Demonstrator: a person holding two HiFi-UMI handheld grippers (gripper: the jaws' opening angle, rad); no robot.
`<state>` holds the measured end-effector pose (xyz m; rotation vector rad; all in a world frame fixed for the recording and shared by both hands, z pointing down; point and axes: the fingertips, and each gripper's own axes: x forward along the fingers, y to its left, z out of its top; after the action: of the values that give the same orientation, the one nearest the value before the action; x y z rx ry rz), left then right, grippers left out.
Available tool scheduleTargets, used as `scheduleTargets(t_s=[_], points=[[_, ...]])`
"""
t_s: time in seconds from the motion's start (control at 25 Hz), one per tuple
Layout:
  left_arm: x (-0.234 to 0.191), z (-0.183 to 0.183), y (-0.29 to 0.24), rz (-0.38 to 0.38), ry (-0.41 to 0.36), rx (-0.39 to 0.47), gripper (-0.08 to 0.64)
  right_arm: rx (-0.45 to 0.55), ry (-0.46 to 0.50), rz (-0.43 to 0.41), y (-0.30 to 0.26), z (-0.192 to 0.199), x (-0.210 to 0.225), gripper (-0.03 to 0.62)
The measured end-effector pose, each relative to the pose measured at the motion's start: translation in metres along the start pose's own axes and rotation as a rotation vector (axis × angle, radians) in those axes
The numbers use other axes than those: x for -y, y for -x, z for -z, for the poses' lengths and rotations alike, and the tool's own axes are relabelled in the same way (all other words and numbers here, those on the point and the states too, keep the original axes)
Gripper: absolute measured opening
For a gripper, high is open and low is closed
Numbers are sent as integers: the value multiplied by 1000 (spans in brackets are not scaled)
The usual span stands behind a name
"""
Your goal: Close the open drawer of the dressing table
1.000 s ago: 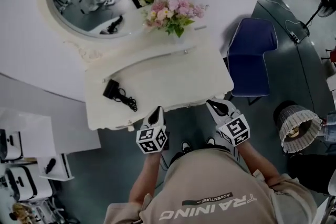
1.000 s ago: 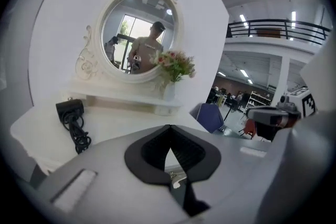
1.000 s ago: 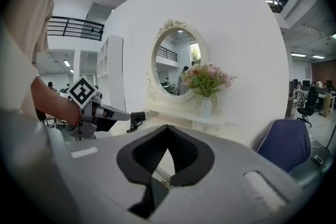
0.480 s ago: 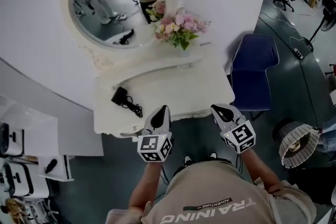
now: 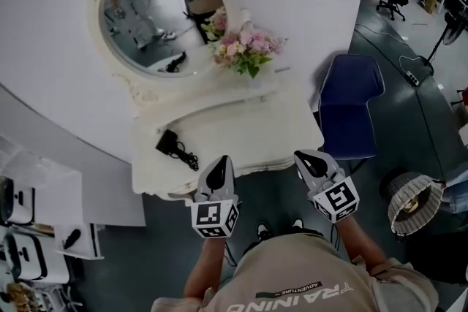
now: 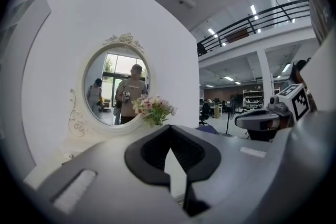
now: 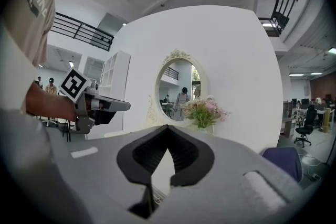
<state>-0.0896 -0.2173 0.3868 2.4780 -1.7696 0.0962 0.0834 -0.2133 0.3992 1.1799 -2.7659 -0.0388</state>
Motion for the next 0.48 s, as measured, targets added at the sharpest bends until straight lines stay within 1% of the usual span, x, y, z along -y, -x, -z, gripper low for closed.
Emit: scheduleTargets(t_s=[0.2, 0.48], points=[[6, 8, 3, 8, 32, -7, 17, 5, 22, 8, 10, -2, -5, 2], [16, 14, 8, 32, 28, -21, 17, 3, 21, 5, 16, -2, -11, 2]])
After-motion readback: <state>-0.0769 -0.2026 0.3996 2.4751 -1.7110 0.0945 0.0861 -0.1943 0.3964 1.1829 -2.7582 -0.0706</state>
